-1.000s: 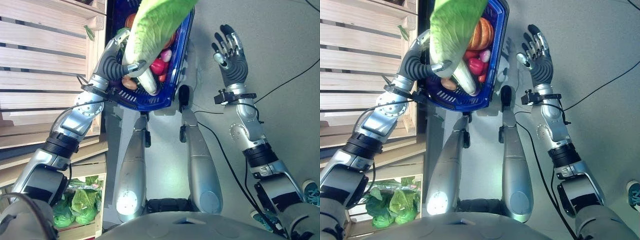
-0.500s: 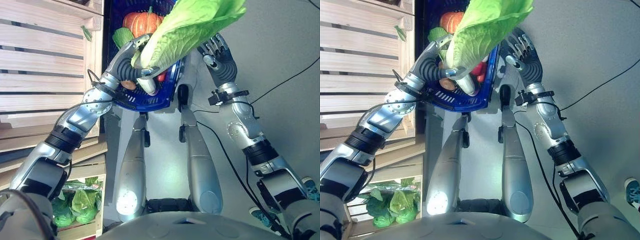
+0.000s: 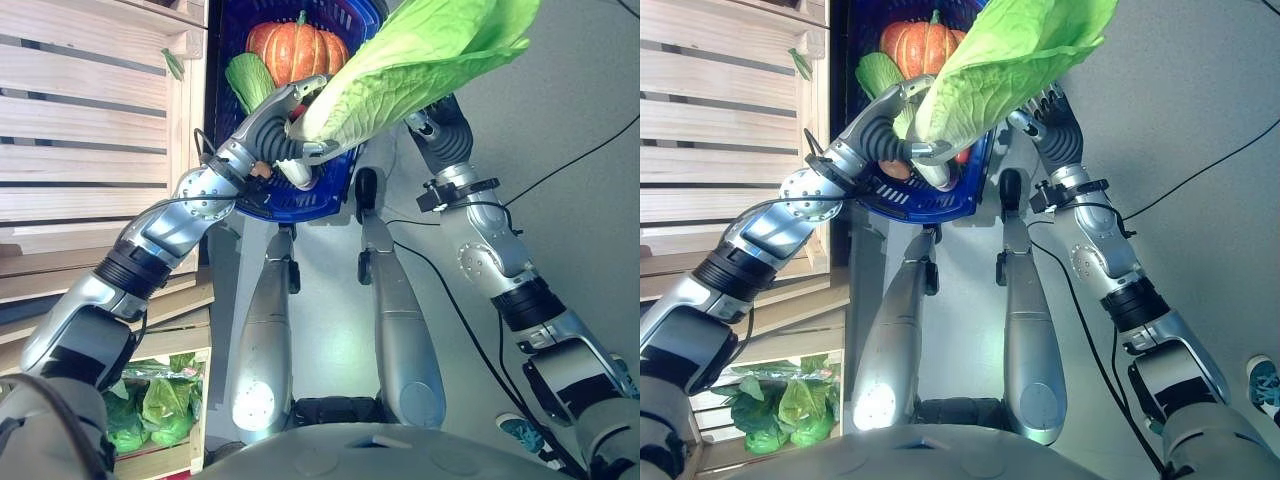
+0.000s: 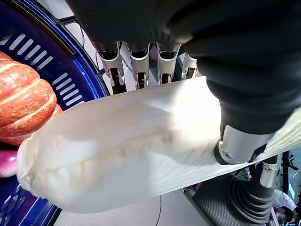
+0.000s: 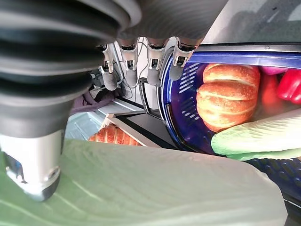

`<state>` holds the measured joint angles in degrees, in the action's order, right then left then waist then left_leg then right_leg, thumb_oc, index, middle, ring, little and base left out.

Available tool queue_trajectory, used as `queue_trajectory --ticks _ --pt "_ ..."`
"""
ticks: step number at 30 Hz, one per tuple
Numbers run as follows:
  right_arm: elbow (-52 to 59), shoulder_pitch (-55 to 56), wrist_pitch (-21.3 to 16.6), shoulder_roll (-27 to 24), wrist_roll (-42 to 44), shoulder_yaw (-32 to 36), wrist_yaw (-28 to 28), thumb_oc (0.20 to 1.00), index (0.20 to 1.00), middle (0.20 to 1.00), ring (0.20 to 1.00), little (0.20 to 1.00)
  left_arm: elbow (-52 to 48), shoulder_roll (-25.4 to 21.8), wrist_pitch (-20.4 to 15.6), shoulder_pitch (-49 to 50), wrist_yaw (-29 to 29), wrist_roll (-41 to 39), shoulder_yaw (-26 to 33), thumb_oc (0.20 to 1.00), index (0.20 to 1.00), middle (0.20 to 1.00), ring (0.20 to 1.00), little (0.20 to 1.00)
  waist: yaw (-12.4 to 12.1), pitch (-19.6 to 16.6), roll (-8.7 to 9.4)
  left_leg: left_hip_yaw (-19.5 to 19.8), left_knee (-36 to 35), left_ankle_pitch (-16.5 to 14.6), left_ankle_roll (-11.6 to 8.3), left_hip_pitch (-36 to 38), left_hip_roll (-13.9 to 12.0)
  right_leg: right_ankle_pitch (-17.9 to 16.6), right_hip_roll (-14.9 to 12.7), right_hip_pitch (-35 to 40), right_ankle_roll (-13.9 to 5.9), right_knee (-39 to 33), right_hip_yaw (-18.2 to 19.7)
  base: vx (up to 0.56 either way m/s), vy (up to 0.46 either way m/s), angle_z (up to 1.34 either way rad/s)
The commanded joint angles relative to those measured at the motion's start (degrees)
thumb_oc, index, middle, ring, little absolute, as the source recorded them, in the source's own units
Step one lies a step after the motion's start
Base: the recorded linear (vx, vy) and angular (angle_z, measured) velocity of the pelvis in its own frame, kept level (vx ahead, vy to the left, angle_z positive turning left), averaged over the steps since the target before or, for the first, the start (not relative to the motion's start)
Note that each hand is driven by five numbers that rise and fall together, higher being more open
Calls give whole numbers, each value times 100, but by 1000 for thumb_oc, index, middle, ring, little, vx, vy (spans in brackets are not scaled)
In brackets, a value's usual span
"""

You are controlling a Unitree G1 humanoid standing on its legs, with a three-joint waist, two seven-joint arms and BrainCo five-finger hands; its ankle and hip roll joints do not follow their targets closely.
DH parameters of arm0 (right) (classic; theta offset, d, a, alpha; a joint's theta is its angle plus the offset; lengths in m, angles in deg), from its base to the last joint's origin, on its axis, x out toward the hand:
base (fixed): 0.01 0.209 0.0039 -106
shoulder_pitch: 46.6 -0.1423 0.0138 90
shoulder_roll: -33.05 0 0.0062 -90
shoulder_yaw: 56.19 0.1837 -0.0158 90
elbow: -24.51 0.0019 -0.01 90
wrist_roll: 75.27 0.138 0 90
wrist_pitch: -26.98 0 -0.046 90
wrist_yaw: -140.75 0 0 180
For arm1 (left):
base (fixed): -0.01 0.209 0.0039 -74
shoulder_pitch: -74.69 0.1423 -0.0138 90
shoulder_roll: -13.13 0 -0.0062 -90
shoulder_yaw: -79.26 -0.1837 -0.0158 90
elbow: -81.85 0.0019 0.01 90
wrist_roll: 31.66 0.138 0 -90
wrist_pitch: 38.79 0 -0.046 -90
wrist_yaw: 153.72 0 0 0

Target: Pick up fruits and vegetables into the basket

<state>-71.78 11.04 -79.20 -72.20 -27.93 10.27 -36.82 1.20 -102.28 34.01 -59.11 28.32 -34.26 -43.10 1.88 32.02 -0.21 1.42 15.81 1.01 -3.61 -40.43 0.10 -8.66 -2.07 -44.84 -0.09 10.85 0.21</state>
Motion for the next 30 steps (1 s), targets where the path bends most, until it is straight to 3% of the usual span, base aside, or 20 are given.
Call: queue_trajectory --ticks 1,10,26,27,28,30 --pt "1041 -156 -255 -48 63 -276 -320 1000 1000 1000 1000 1000 -640 -109 38 69 -276 -36 -362 200 200 200 200 200 101 -222 -145 -215 -553 364 128 0 175 739 192 297 -436 538 -301 0 0 0" --pt "1204 -335 -335 -240 253 -393 -467 1000 1000 1000 1000 1000 -199 -250 619 -16 -487 -182 -612 200 200 200 200 200 102 -222 -102 -233 -577 368 114 29 153 717 191 326 -471 506 -317 0 0 0" --pt "1354 -336 -474 -309 754 -324 -736 1000 1000 1000 1000 1000 -58 -470 853 -86 -1056 167 -865 200 200 200 200 200 104 -222 -76 -254 -591 338 116 57 135 698 173 348 -493 479 -349 0 0 0" --pt "1355 -332 -509 -320 777 -322 -793 677 677 677 677 677 -68 -487 880 -104 -1075 163 -884 200 200 200 200 200 107 -222 -77 -251 -595 335 117 57 138 699 173 345 -495 477 -352 0 0 0" --pt "1363 -330 -547 -323 852 -334 -901 200 200 200 200 200 -38 -485 855 -115 -1052 168 -921 200 200 200 200 200 112 -222 -74 -241 -580 329 115 46 138 701 169 330 -502 494 -354 0 0 0" --pt "1357 -332 -521 -295 804 -345 -955 200 200 200 200 200 -33 -465 844 -132 -1042 178 -946 200 200 200 200 200 112 -222 -74 -239 -582 334 116 44 142 692 169 330 -502 482 -353 0 0 0"
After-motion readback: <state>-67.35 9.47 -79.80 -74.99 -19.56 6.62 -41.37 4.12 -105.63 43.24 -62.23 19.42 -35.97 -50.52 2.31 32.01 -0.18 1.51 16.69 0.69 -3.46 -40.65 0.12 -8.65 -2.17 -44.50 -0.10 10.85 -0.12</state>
